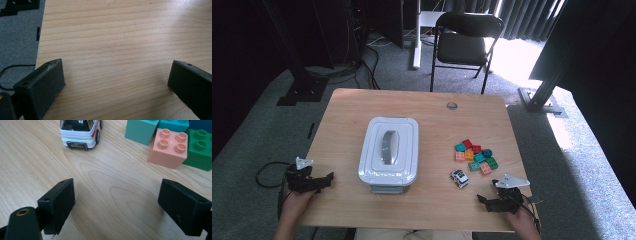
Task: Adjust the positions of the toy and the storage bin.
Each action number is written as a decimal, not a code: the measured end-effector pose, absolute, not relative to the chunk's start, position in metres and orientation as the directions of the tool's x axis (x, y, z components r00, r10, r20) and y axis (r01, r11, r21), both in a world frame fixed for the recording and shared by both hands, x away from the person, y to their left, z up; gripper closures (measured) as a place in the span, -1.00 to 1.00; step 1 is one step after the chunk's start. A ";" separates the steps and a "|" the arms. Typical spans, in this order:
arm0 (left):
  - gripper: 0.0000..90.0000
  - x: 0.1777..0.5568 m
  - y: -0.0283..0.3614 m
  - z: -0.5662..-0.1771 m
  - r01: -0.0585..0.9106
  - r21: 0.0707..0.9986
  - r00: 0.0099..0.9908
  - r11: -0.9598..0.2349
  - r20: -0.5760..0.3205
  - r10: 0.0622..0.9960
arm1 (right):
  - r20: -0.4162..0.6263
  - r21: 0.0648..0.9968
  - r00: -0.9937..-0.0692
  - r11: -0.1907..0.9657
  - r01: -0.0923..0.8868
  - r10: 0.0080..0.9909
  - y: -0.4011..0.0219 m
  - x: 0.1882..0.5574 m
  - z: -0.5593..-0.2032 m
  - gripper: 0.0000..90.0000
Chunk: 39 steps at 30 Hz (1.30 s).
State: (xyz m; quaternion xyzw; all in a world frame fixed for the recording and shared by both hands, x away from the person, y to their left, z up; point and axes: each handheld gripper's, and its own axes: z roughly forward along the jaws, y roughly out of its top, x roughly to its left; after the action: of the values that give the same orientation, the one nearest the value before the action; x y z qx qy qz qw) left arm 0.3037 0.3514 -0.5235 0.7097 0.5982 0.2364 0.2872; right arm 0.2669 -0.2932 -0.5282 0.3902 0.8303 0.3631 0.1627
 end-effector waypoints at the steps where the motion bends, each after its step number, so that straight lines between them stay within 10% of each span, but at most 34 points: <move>1: -0.97 0.304 0.351 -0.524 0.713 0.691 0.172 -0.120 -0.008 0.985 | 0.014 0.729 -0.642 0.432 0.531 0.766 -0.293 0.267 -0.528 -0.70; 22: -0.97 0.312 0.343 -0.523 0.699 0.689 0.237 -0.192 0.030 0.971 | 0.103 0.811 -0.571 0.263 0.522 0.815 -0.291 0.266 -0.507 -0.70; 39: -0.97 0.347 0.304 -0.508 0.623 0.739 0.341 -0.255 0.036 0.939 | 0.049 0.819 -0.650 0.341 0.460 0.758 -0.186 0.342 -0.477 -0.70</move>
State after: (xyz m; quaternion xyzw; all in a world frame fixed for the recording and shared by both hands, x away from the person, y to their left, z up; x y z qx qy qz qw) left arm 0.3474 0.3041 -0.5085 0.7529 0.5189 0.2458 0.3217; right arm 0.3417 -0.1859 -0.4775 0.3806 0.8004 0.4295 0.1734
